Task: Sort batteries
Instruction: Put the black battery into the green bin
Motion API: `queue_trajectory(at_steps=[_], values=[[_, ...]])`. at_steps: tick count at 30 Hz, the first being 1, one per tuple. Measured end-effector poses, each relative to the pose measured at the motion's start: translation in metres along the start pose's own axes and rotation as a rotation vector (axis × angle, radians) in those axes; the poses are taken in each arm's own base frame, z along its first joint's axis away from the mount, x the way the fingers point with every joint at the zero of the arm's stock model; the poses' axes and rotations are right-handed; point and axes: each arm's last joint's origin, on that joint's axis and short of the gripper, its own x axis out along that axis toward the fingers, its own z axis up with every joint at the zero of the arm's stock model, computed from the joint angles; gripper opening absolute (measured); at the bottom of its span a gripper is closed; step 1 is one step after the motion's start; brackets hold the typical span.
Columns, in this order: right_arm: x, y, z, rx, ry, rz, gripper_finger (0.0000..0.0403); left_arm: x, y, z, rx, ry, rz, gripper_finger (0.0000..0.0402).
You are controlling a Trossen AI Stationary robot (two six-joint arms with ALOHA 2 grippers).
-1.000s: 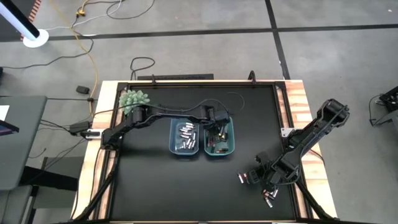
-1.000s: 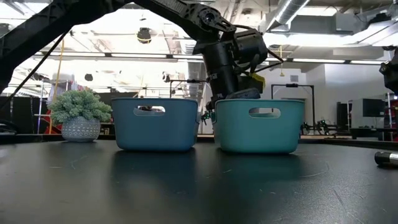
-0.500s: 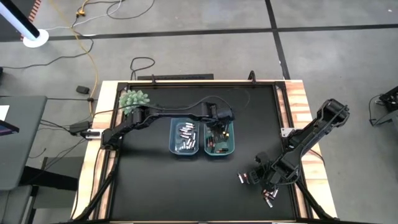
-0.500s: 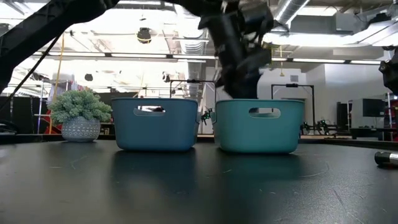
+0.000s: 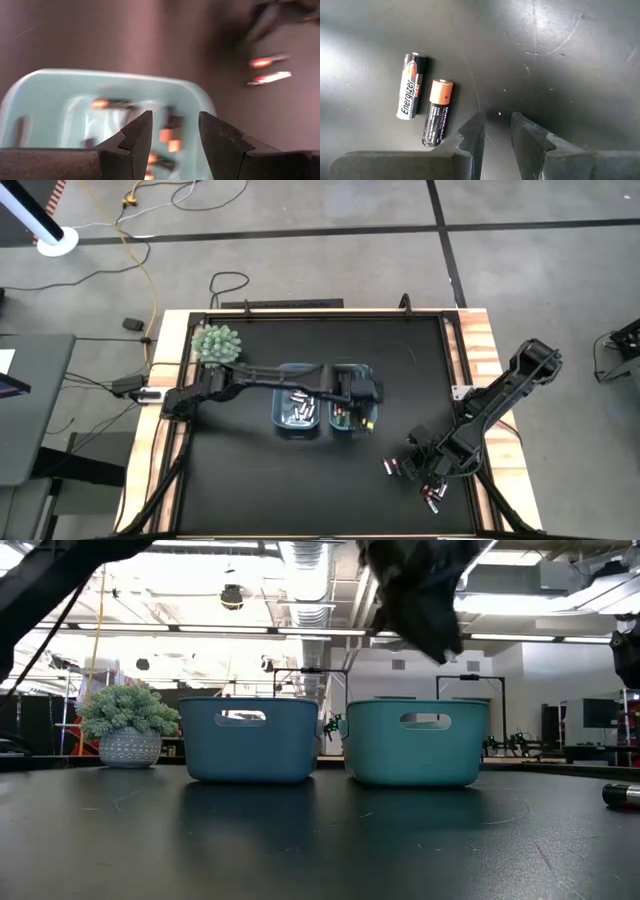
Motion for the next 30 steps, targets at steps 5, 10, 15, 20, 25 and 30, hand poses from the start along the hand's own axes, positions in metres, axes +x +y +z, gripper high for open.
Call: queue_trajectory(at_steps=[5,10,15,20,25,30], values=[[0.000,0.001,-0.001,-0.042,0.003,0.016,0.0118,-0.006,-0.041,-0.001,0.062,-0.049,-0.054,0.0157],[-0.001,0.001,-0.004,-0.079,0.004,0.024,0.0118,-0.013,-0.076,-0.001,0.138,-0.130,-0.106,0.0157],[-0.002,-0.002,-0.005,-0.103,0.007,-0.013,0.0118,-0.019,-0.106,-0.004,0.311,-0.197,-0.116,0.0157],[-0.004,-0.012,-0.007,-0.043,-0.009,-0.094,0.0118,-0.010,-0.123,-0.008,0.450,-0.278,-0.122,0.0158],[-0.005,-0.013,-0.010,-0.010,-0.011,-0.096,0.0118,0.015,-0.127,-0.016,0.452,-0.342,-0.123,0.0158],[-0.006,-0.014,-0.014,0.000,-0.008,-0.092,0.0118,0.044,-0.121,-0.029,0.492,-0.375,-0.101,0.0158]])
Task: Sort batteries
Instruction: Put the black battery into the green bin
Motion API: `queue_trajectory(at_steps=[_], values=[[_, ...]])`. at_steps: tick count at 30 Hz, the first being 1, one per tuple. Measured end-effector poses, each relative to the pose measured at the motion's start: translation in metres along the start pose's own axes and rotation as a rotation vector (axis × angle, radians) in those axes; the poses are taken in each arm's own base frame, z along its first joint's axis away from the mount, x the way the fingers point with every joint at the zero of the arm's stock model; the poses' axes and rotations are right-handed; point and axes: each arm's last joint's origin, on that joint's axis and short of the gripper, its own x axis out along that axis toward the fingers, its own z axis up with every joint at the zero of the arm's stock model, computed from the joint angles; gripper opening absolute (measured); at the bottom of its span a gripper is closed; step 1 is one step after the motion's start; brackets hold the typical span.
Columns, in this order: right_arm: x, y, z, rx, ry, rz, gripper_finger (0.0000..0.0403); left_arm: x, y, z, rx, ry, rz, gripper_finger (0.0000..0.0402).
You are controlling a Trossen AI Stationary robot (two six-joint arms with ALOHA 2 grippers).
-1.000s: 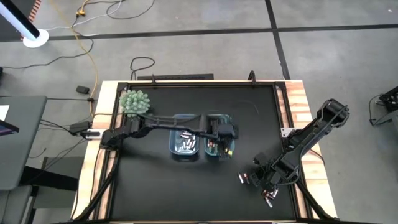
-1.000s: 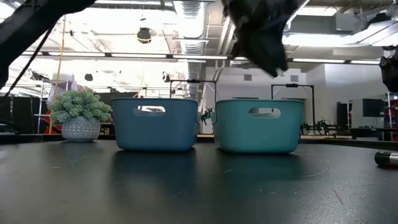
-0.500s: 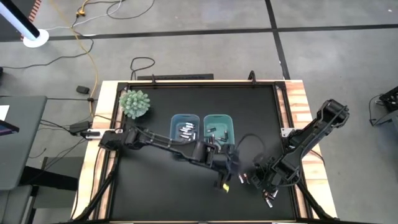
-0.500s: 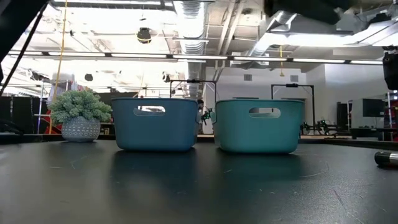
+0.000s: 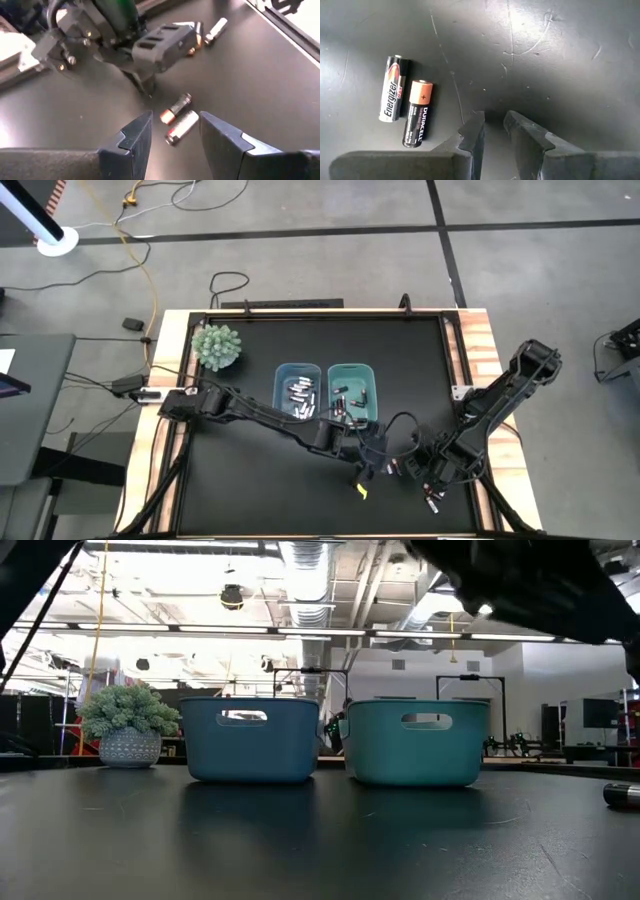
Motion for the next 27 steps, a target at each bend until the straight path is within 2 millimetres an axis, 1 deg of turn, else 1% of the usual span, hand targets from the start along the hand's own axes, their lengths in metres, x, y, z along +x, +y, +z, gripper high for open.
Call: queue_trajectory(at_steps=[6,14,21,25,27], values=[[-0.001,-0.002,-0.005,0.044,0.004,0.001,0.0118,0.017,-0.004,-0.024,0.027,-0.058,-0.038,0.0158],[-0.002,-0.003,-0.006,0.139,0.006,0.001,0.0118,0.025,0.004,-0.043,0.006,-0.054,-0.095,0.0158],[-0.001,-0.001,-0.003,0.154,0.014,-0.001,0.0118,0.025,0.016,-0.045,0.002,-0.053,-0.080,0.0158],[-0.001,0.001,-0.003,0.155,0.020,0.017,0.0118,0.020,0.023,-0.034,-0.070,-0.066,-0.068,0.0158],[-0.001,0.001,-0.004,0.152,0.020,0.024,0.0118,0.014,0.027,-0.026,-0.113,-0.042,-0.060,0.0158]])
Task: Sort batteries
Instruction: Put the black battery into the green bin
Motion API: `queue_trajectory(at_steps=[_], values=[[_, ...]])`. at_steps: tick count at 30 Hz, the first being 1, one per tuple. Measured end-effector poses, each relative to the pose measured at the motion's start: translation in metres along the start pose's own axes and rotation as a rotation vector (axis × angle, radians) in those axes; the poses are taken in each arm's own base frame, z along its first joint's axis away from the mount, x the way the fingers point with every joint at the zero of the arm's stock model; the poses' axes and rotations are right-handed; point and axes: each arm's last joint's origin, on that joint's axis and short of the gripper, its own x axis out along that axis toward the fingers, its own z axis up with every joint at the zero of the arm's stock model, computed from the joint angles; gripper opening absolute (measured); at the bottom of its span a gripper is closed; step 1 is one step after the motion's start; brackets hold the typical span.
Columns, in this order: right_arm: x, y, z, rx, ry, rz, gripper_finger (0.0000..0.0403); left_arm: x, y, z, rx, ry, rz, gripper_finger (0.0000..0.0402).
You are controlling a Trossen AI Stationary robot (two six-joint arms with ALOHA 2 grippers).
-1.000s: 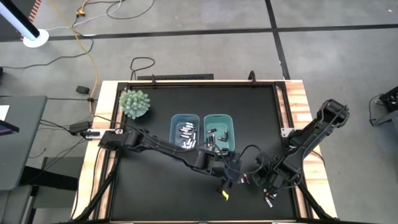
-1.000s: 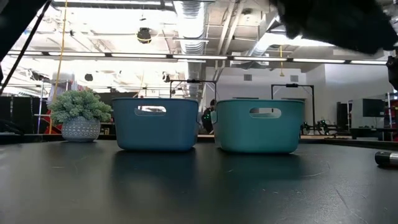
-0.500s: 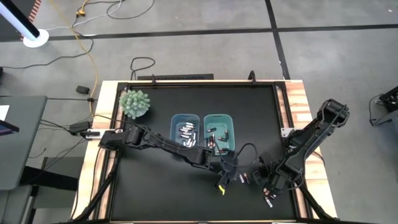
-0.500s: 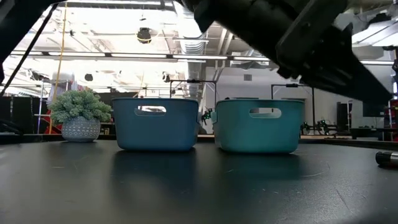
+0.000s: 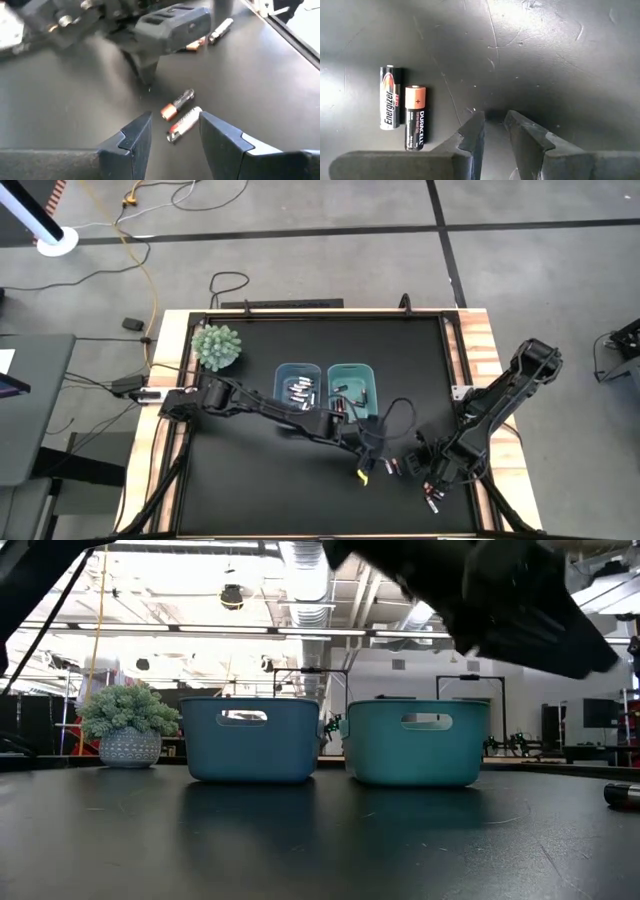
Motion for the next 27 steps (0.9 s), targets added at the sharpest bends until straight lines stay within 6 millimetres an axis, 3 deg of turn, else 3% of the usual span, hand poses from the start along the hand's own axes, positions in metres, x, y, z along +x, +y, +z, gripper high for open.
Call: queue_trajectory(at_steps=[4,9,16,21,27], values=[[0.000,0.001,0.000,-0.031,0.003,0.014,0.0118,-0.025,0.016,0.020,-0.147,0.093,0.103,0.0158],[0.000,0.002,-0.001,-0.083,0.006,0.026,0.0118,-0.082,0.036,0.050,-0.351,0.176,0.272,0.0158],[-0.001,0.003,0.000,-0.102,0.005,0.022,0.0118,-0.157,0.036,0.056,-0.569,0.252,0.537,0.0158],[-0.021,0.004,0.003,-0.173,-0.015,-0.046,0.0118,-0.187,-0.002,0.028,-0.652,0.301,0.698,0.0158],[-0.050,0.017,0.013,-0.286,-0.030,-0.036,0.0118,-0.202,-0.051,-0.032,-0.855,0.207,0.596,0.0158]])
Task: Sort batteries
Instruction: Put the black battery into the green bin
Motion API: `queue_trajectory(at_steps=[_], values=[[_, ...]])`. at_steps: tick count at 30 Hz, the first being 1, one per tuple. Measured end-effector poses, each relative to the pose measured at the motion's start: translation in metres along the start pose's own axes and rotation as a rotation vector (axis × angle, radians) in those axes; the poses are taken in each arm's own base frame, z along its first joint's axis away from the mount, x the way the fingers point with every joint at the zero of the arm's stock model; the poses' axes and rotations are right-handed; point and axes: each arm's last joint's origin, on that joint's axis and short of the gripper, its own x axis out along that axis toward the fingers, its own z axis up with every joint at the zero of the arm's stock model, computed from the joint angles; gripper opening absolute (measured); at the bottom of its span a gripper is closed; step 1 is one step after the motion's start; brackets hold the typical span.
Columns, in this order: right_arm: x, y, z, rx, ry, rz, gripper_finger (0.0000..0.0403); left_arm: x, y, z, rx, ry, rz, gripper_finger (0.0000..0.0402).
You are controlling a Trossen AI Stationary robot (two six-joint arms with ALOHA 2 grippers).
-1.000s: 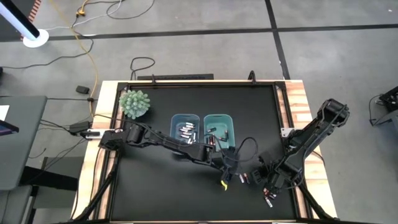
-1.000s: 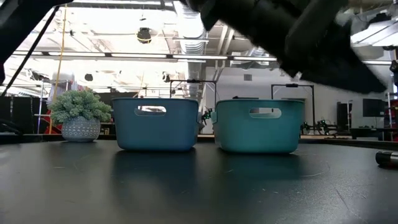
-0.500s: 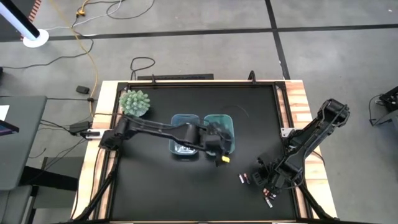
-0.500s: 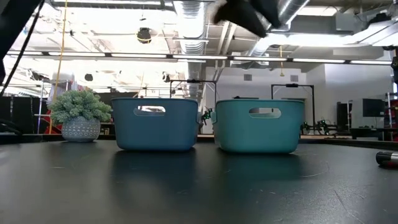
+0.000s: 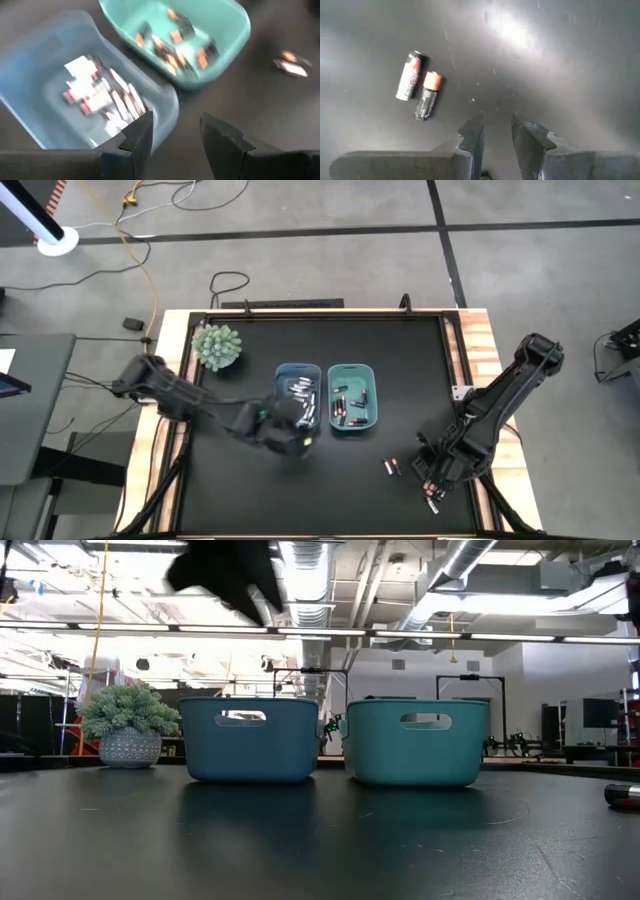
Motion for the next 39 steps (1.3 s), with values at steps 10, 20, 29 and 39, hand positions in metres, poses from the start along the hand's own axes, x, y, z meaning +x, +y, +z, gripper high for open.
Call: queue_trajectory(at_steps=[10,20,29,39], values=[[-0.017,0.017,0.020,0.068,0.000,0.121,0.0118,-0.027,0.057,-0.057,-0.042,-0.084,-0.270,0.0158],[0.005,0.054,0.041,0.215,-0.026,0.155,0.0118,-0.066,0.123,-0.058,0.081,-0.135,-0.297,0.0158],[-0.010,0.087,0.058,0.247,-0.054,-0.101,0.0118,-0.095,0.165,-0.054,0.142,-0.192,-0.331,0.0158],[-0.007,0.091,0.032,0.266,-0.067,-0.199,0.0137,-0.103,0.179,-0.055,0.125,-0.200,-0.322,0.0158]])
